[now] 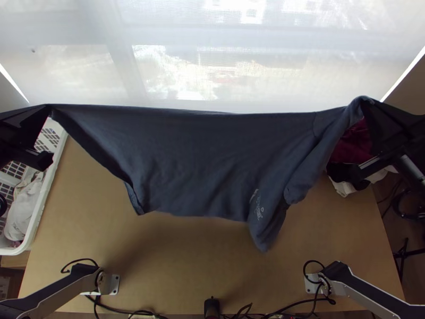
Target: Fold the t-shirt
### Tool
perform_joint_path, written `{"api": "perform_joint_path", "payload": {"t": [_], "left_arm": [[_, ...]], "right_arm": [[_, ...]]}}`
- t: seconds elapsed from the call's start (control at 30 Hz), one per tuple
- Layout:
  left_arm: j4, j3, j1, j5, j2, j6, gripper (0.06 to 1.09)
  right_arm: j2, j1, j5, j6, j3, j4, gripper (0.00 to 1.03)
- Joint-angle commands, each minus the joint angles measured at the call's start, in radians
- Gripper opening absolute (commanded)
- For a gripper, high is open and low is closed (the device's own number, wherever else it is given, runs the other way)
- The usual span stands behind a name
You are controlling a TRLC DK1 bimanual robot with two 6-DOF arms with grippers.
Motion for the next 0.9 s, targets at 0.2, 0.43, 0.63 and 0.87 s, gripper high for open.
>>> {"api": "perform_joint_path", "payload": {"t": [0.2,0.43,0.63,0.87], "left_arm": [[0.013,0.017,0.092,0.000,-0.044,0.003,0.09],[-0.018,0.022,0.125,-0.005,-0.115,0.030,0.09],[-0.049,0.070,0.137,-0.031,-0.168,0.062,0.09],[-0.107,0.076,0.160,-0.034,-0.184,0.090,0.09]], "right_arm": [[0.168,0.137,0.032,-0.082,0.304,-0.010,0.03],[0.200,0.226,0.065,-0.056,0.387,-0.068,0.03],[0.200,0.243,0.067,-0.050,0.491,-0.091,0.03],[0.149,0.243,0.067,-0.035,0.544,-0.181,0.03]]}}
